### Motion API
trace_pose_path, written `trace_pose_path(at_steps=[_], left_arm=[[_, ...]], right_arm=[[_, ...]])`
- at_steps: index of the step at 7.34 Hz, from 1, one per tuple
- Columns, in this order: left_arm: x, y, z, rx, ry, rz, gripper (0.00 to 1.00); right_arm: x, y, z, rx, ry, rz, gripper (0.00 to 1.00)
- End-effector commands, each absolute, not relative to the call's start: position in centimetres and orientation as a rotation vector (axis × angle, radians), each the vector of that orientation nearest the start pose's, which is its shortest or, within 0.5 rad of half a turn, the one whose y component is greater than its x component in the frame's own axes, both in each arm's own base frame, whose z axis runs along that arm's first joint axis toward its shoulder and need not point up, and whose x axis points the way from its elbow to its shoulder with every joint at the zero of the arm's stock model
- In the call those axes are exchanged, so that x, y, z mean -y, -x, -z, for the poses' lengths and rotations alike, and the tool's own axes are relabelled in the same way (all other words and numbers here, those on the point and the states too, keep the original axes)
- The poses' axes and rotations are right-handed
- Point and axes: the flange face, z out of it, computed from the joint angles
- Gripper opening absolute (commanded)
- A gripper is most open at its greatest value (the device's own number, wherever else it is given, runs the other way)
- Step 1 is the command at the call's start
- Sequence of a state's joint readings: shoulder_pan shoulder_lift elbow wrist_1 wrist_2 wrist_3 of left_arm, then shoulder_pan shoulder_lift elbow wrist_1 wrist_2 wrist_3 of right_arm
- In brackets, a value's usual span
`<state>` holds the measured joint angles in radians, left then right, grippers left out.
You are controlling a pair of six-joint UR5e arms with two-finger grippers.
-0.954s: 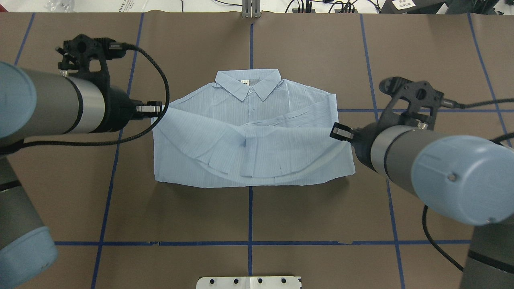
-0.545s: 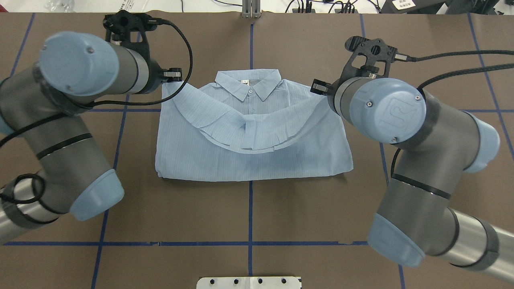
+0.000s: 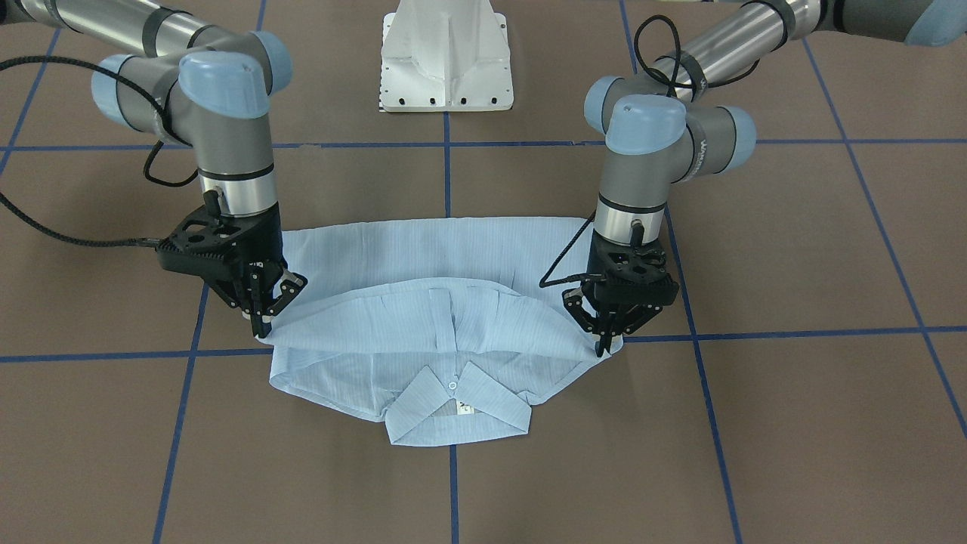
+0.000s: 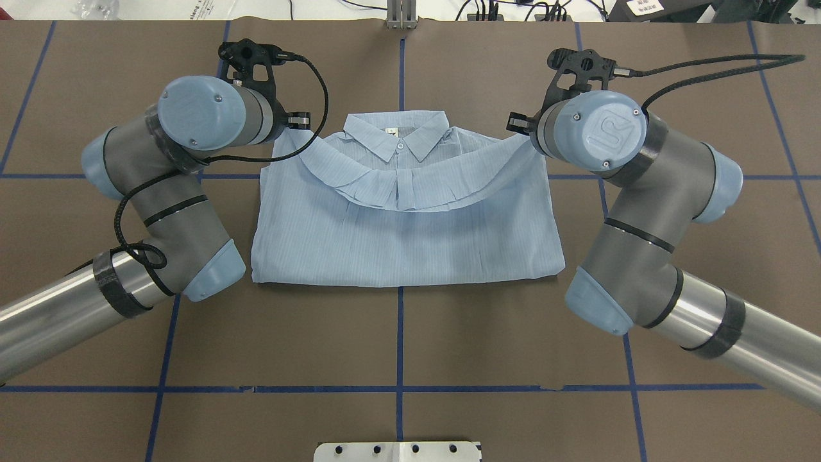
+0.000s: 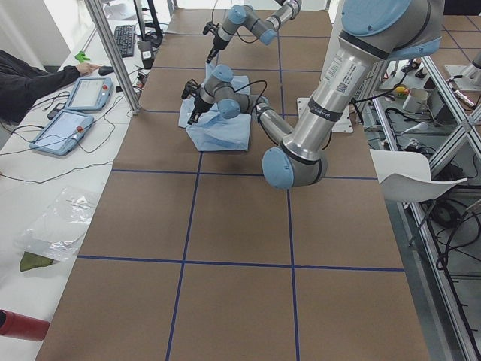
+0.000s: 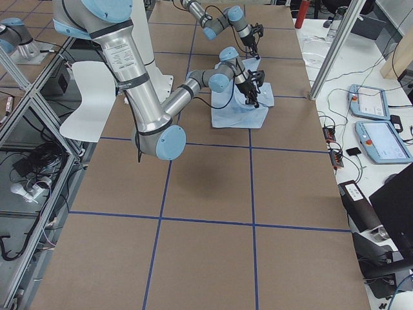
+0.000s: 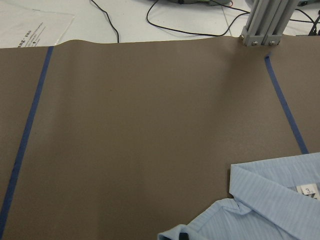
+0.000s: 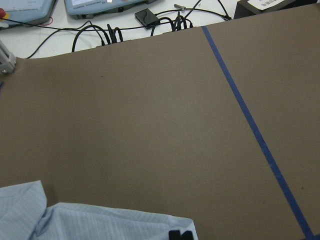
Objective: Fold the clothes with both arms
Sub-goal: 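Open both grippers and raise them away from the folded shirt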
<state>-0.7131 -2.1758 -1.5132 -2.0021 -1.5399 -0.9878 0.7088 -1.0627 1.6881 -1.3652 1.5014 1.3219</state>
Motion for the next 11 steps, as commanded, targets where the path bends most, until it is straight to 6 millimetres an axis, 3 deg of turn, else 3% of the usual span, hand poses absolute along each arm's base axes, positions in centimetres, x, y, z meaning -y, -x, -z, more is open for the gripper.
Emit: trace_pose_path(at_steps=[1, 3, 5, 6, 7, 8, 10, 11], left_arm=[[57.3, -45.0, -31.2, -0.726, -0.600, 0.118, 0.00], [57.4, -45.3, -32.4, -0.709, -0.586, 0.117, 0.00], [57.4, -45.3, -32.3, -0.717, -0.590, 0.116, 0.00], [57.3, -45.3, -32.2, -0.722, -0.592, 0.115, 0.00], [57.4, -45.2, -32.2, -0.725, -0.595, 0.114, 0.56], [56.8, -44.5, -32.6, -0.750, -0.663, 0.028, 1.00], [55.2, -43.5, -34.0, -0.858, -0.638, -0.068, 1.00], [53.2, -42.0, -33.9, -0.891, -0.633, -0.058, 1.00]], right_arm=[[56.4, 42.4, -33.0, 0.683, -0.426, -0.457, 0.00], [56.5, 42.5, -33.3, 0.674, -0.425, -0.450, 0.00], [56.6, 42.6, -32.9, 0.680, -0.427, -0.451, 0.00], [57.1, 43.2, -31.9, 0.686, -0.432, -0.452, 0.21], [57.6, 43.9, -32.1, 0.676, -0.428, -0.448, 0.94], [58.2, 43.7, -30.8, 0.690, -0.436, -0.446, 1.00], [59.3, 41.2, -29.8, 0.749, -0.379, -0.360, 1.00], [59.1, 40.8, -29.9, 0.749, -0.381, -0.348, 1.00]])
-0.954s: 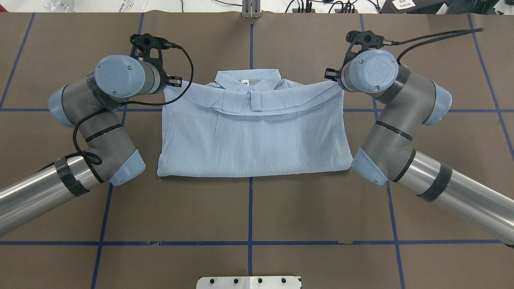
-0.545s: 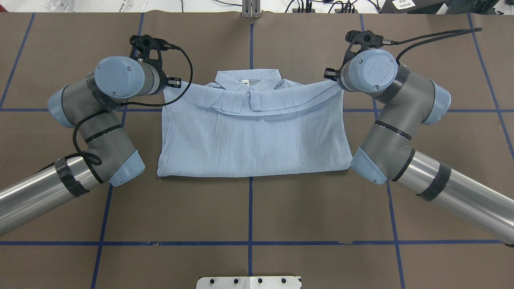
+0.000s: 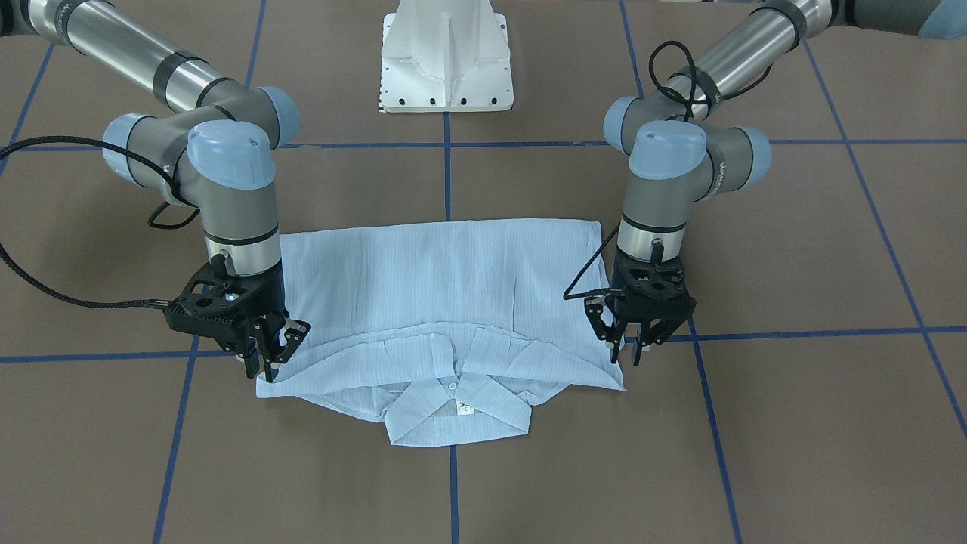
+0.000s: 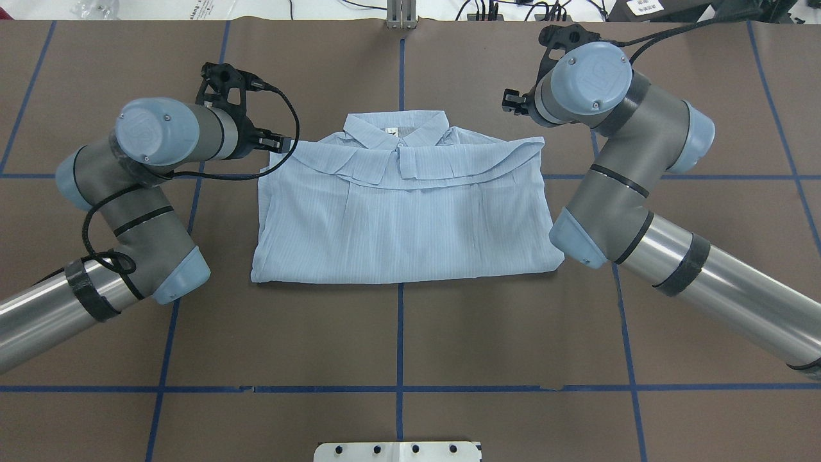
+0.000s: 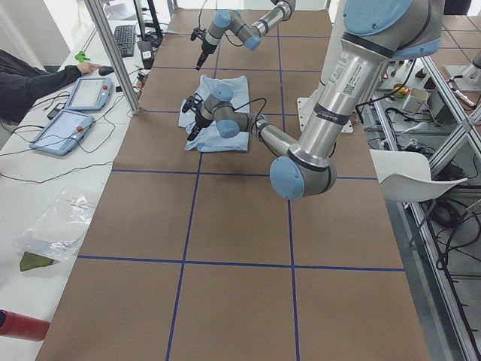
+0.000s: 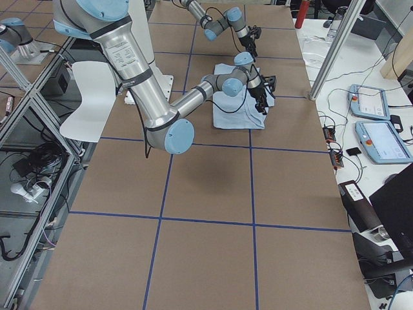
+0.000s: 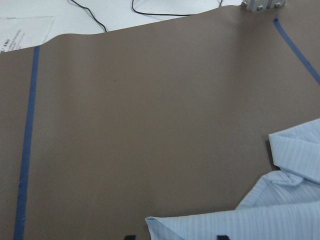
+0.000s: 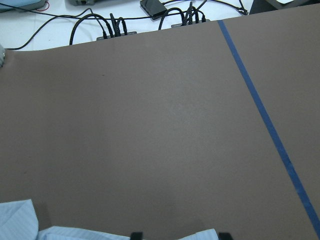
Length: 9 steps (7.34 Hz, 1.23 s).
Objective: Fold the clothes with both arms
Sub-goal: 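Lower the left gripper to the shirt's side edge and grasp it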
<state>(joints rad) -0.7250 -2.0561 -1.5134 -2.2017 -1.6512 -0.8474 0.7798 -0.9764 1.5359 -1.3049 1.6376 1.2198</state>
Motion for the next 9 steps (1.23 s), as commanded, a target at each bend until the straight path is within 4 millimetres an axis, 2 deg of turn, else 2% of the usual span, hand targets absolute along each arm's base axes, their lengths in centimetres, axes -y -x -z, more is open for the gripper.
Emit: trace_pose_path(at_steps=[1, 2, 3, 4, 5, 6, 7, 9], left_arm=[[49.8, -39.6, -35.0, -0.946, -0.569, 0.005, 1.00], [45.6, -39.1, -35.6, -0.986, -0.516, 0.024, 1.00], [42.1, -40.3, -36.9, -0.998, -0.457, 0.016, 1.00], [40.4, -42.0, -37.2, -1.007, -0.425, 0.000, 1.00], [39.2, -43.1, -37.2, -1.017, -0.401, -0.007, 0.98], [38.6, -43.8, -37.2, -1.019, -0.392, -0.019, 0.89], [38.3, -44.2, -37.3, -1.019, -0.387, -0.026, 0.83], [37.9, -44.9, -37.5, -1.016, -0.379, -0.038, 0.83]], right_arm=[[59.0, 40.7, -29.8, 0.753, -0.384, -0.348, 1.00], [58.9, 40.6, -29.8, 0.754, -0.383, -0.347, 1.00], [58.9, 40.6, -29.9, 0.754, -0.383, -0.347, 1.00], [58.9, 40.6, -29.8, 0.755, -0.384, -0.347, 1.00], [58.7, 40.4, -29.7, 0.759, -0.386, -0.347, 1.00], [58.6, 40.3, -29.7, 0.759, -0.388, -0.347, 1.00], [58.5, 40.2, -29.8, 0.759, -0.388, -0.347, 1.00], [58.5, 40.1, -29.7, 0.762, -0.391, -0.349, 1.00]])
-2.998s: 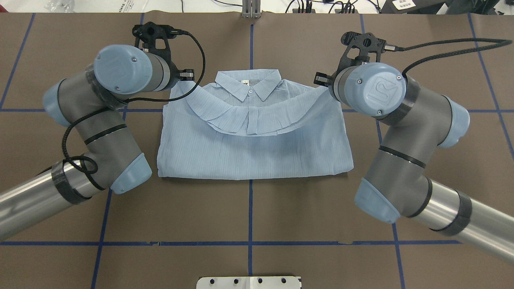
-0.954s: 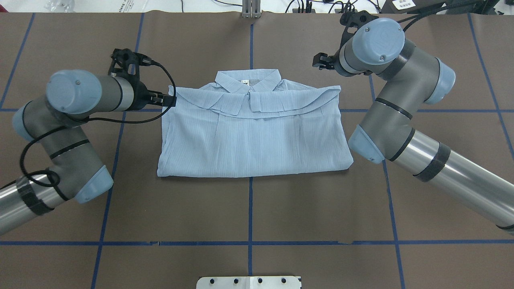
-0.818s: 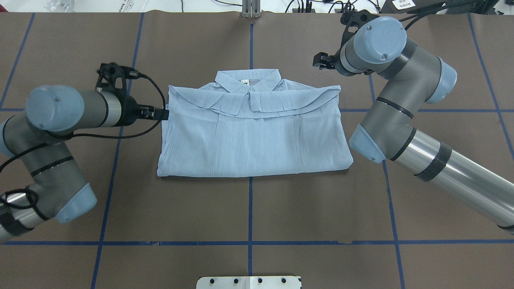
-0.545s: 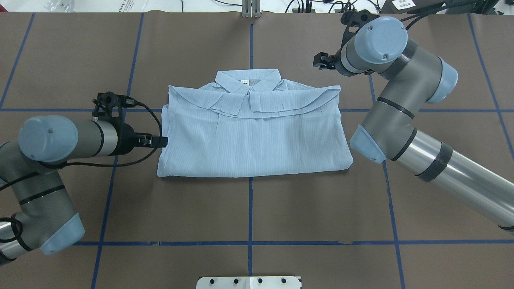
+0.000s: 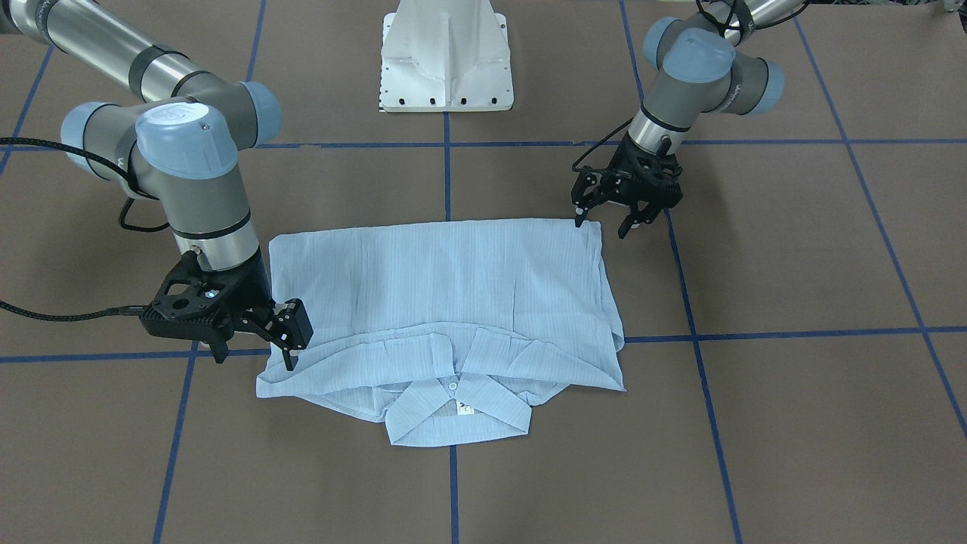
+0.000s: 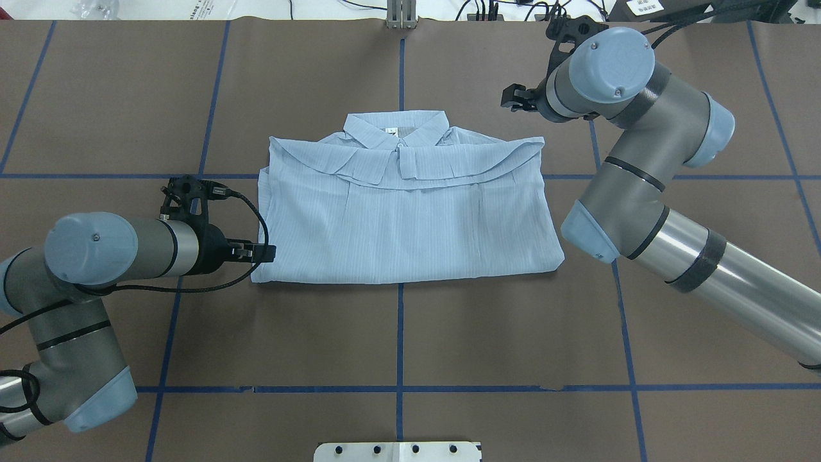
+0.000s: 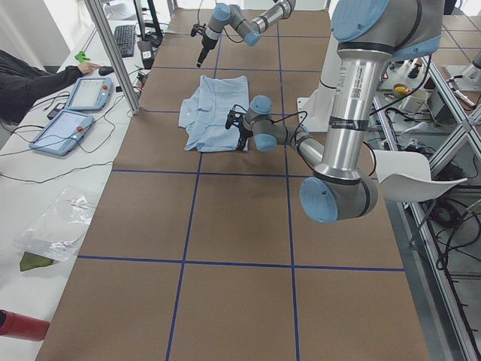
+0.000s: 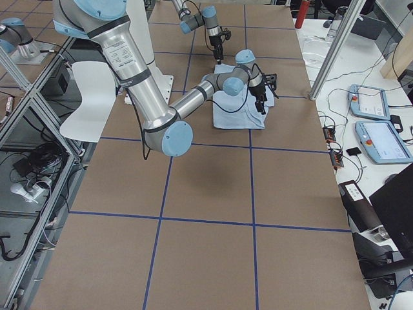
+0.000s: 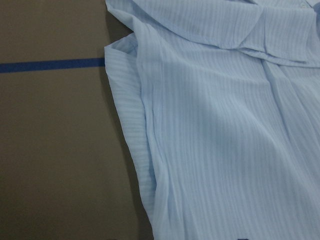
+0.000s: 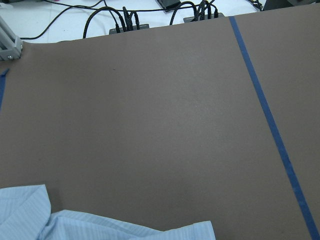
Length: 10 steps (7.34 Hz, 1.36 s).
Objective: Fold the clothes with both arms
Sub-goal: 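Lower the left gripper to the shirt's side edge and grasp it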
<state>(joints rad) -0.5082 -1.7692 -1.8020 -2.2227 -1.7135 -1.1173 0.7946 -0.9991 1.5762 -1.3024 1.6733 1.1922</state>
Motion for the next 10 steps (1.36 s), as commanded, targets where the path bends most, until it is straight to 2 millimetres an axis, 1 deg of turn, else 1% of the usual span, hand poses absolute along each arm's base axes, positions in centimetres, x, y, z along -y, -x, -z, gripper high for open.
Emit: trace_pose_path(at_steps=[1, 2, 3, 4, 6, 7, 8, 9, 10], left_arm=[[37.3, -45.5, -37.6, -1.017, -0.371, -0.050, 0.83], [36.7, -46.3, -37.9, -1.014, -0.361, -0.064, 0.83], [36.3, -46.7, -37.9, -1.016, -0.356, -0.073, 0.83], [36.0, -46.9, -38.0, -1.016, -0.352, -0.078, 0.73], [36.0, -47.1, -38.1, -1.014, -0.349, -0.080, 0.41], [36.0, -47.3, -37.2, -1.028, -0.354, -0.081, 0.17], [36.1, -47.4, -36.8, -1.035, -0.357, -0.081, 0.00], [36.0, -47.1, -36.4, -1.043, -0.361, -0.079, 0.00], [36.3, -46.5, -36.5, -1.040, -0.370, -0.075, 0.00]], right_arm=[[58.4, 40.1, -29.8, 0.760, -0.390, -0.349, 1.00], [58.3, 40.0, -30.2, 0.755, -0.387, -0.348, 1.00], [58.2, 39.9, -30.2, 0.756, -0.388, -0.348, 1.00], [58.2, 39.8, -30.5, 0.753, -0.387, -0.350, 1.00], [58.2, 39.8, -30.4, 0.754, -0.388, -0.350, 1.00], [58.1, 39.8, -30.5, 0.753, -0.387, -0.350, 1.00], [58.1, 39.8, -30.5, 0.753, -0.387, -0.349, 1.00], [58.2, 39.8, -30.5, 0.752, -0.389, -0.350, 1.00], [58.1, 39.9, -30.4, 0.754, -0.388, -0.349, 1.00]])
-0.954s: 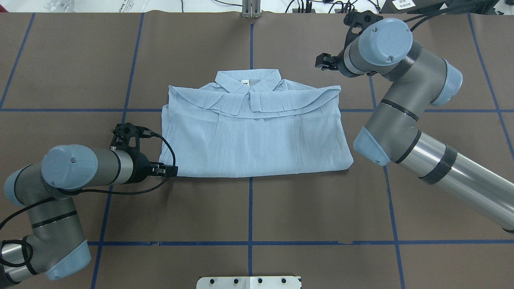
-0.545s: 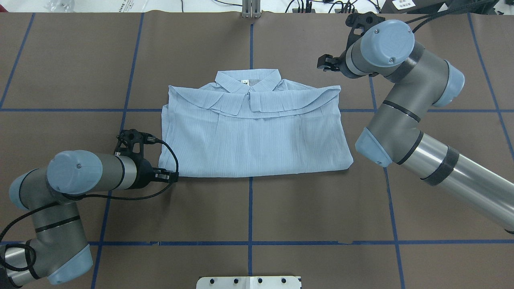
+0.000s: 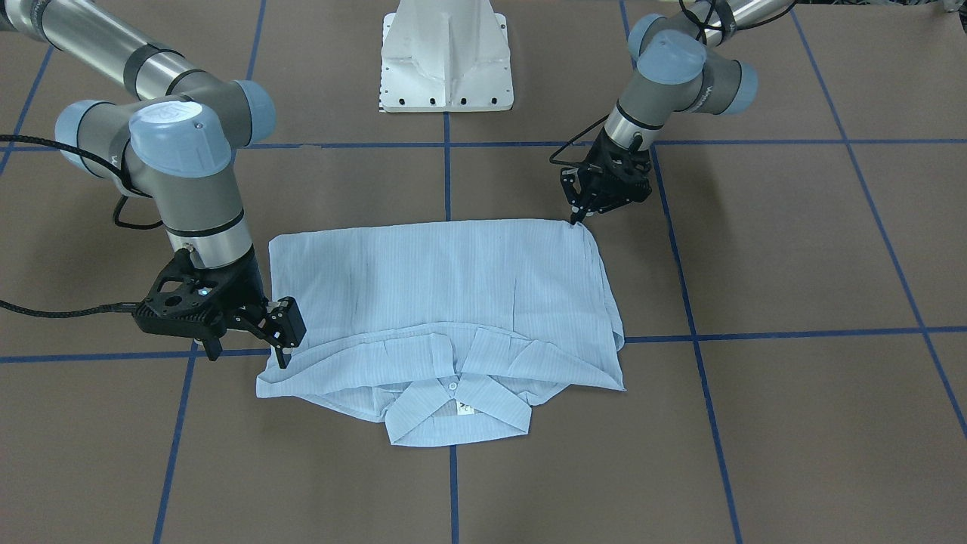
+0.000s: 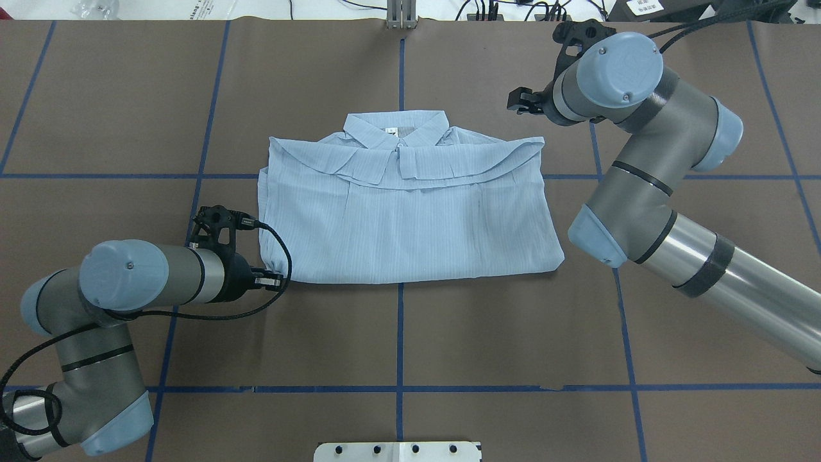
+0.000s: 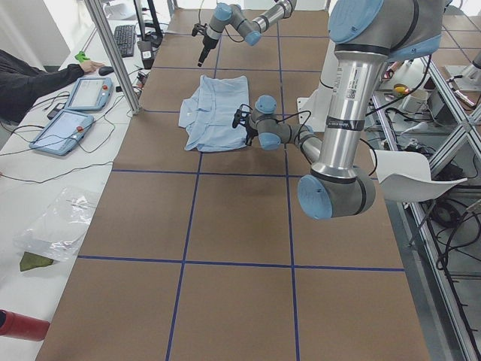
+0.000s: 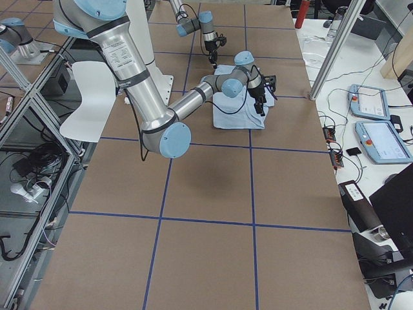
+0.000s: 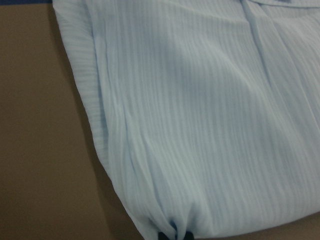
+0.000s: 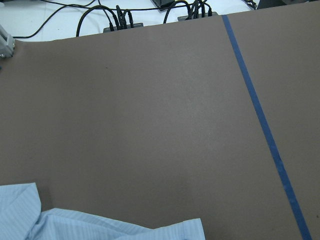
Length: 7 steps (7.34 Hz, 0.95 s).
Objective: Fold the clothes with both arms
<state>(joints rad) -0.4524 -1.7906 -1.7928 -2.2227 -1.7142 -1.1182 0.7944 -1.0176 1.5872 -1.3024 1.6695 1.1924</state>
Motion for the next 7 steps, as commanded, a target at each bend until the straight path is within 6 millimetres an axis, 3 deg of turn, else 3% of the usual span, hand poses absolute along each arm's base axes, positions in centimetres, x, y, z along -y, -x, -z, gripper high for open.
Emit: trace_pose_path(at_steps=[1, 4, 6, 7], left_arm=[[36.9, -45.7, -37.1, -1.025, -0.380, -0.069, 0.00], [41.7, -39.2, -41.5, -0.887, -0.494, -0.123, 0.00], [48.5, -34.8, -46.5, -0.736, -0.547, -0.133, 0.00], [54.3, -33.6, -46.2, -0.688, -0.590, -0.114, 0.00]], right_arm=[[58.0, 39.8, -30.2, 0.758, -0.391, -0.349, 1.00], [57.1, 40.3, -29.4, 0.777, -0.392, -0.350, 1.00], [55.6, 41.5, -28.2, 0.806, -0.388, -0.345, 1.00], [55.1, 42.2, -27.3, 0.822, -0.386, -0.355, 1.00]])
